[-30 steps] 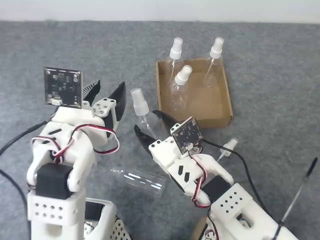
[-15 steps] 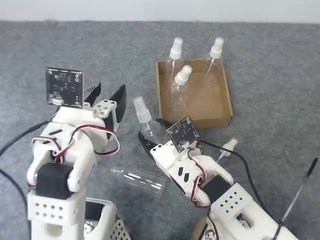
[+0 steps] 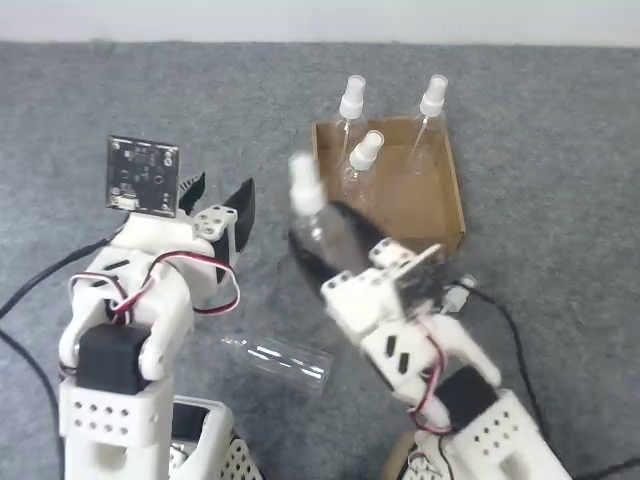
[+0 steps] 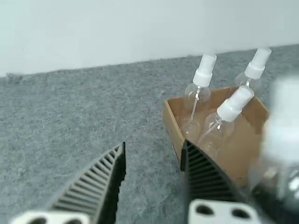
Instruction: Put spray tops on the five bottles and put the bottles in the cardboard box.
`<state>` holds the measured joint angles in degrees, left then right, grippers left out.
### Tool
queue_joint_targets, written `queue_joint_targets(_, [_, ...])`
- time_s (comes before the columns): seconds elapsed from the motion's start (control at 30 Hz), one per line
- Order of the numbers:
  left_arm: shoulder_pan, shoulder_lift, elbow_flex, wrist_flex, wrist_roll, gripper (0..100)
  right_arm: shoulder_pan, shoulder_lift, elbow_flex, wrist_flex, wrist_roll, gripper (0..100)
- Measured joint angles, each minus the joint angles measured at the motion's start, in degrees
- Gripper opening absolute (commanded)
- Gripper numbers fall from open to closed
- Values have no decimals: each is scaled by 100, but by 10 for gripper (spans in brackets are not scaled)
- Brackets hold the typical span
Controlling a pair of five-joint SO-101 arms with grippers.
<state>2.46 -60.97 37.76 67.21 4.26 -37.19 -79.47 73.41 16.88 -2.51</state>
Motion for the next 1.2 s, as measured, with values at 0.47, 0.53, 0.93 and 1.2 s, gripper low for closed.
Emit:
queue_joint_targets(0.47, [1002,-1969,1785,-79,-352,281,422,3262,-3543,492,-9,6])
queue_joint_targets(0.53, [1213,-1987,1934,-105,-352,282,360,3719,-4105,782,-9,6])
queue_joint_targets(0.93, [1565,-2013,1987,-589,-290,282,-352,4246,-4905,2110,-9,6])
queue_joint_targets(1.2, [1363,-2084,2127,-949,-114,283,-360,3727,-4457,2119,-9,6])
